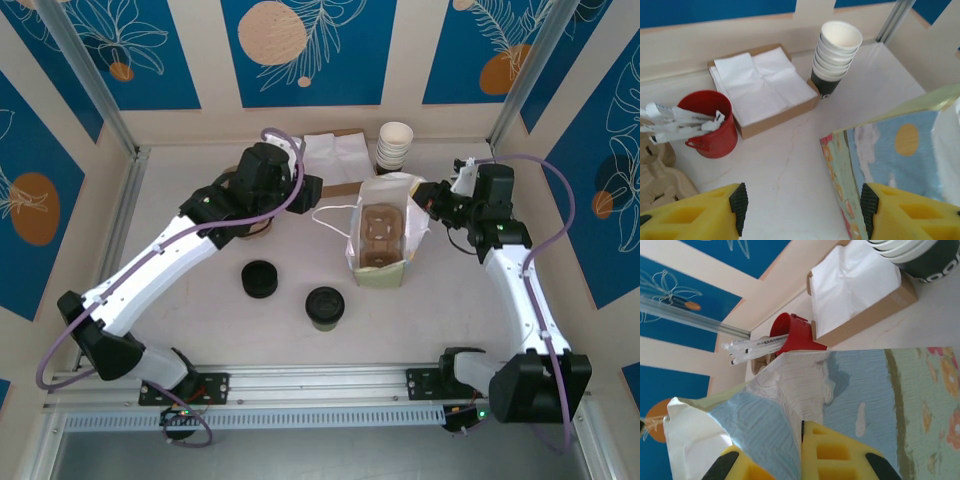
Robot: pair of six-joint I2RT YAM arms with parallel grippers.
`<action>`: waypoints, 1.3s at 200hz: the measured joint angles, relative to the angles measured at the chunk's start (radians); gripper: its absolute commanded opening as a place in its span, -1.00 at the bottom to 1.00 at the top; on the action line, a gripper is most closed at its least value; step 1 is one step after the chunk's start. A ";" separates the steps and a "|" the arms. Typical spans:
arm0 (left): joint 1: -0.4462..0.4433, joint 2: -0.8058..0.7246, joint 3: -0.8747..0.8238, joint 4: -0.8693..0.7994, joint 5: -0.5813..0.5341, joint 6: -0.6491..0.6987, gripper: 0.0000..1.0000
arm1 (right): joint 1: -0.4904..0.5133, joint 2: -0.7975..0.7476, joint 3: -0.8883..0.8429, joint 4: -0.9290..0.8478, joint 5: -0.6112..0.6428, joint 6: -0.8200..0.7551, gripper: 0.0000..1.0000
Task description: Pack the takeout coffee
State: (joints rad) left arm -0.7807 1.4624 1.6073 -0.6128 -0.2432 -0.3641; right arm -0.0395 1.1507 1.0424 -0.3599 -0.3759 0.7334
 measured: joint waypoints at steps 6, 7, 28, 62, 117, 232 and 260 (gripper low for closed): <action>0.000 0.002 -0.009 -0.001 0.004 -0.002 0.27 | -0.002 0.018 0.013 -0.008 0.004 0.012 -1.00; 0.000 0.003 -0.011 -0.001 0.005 -0.002 0.27 | -0.002 0.021 0.016 -0.011 0.005 0.016 -1.00; 0.000 0.009 -0.034 -0.004 0.014 -0.014 0.29 | -0.004 0.081 0.067 -0.051 0.019 0.045 -0.95; 0.000 0.013 -0.040 -0.016 0.045 -0.027 0.33 | -0.006 0.194 0.182 -0.162 0.052 0.040 -0.48; 0.000 0.006 -0.046 -0.056 0.064 -0.029 0.35 | 0.008 0.314 0.417 -0.404 0.174 -0.085 0.01; -0.230 -0.166 -0.198 -0.082 -0.033 0.032 0.96 | 0.115 0.343 0.680 -0.667 0.409 -0.392 0.35; -0.349 -0.182 -0.279 -0.080 -0.103 0.034 1.00 | 0.115 0.336 0.679 -0.691 0.409 -0.422 0.35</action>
State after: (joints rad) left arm -1.1297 1.2800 1.3281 -0.6930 -0.3462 -0.3302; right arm 0.0757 1.4864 1.7218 -1.0512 0.0334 0.3119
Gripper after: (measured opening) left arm 0.997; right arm 0.677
